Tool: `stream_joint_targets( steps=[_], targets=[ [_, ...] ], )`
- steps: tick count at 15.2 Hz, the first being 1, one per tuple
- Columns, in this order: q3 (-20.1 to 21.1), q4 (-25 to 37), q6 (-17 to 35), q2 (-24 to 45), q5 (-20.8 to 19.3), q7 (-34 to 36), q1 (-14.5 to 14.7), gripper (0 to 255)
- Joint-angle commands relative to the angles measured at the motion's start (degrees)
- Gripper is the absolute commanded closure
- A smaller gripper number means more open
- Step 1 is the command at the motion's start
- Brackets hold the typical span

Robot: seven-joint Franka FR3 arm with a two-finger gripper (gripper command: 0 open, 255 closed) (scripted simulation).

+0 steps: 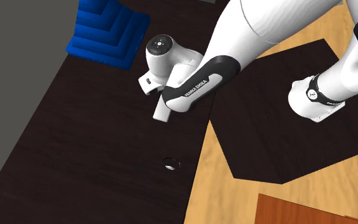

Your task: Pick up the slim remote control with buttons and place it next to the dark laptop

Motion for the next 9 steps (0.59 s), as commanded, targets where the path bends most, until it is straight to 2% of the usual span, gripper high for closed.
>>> stream_joint_targets(
  steps=[1, 9],
  targets=[
    [-0.68, -0.4, -1.01, -1.38, -0.58, 0.33, 0.41, 255],
    [-3.35, -2.05, -4.96, -6.97, -3.21, 2.21, 2.46, 255]
  ],
)
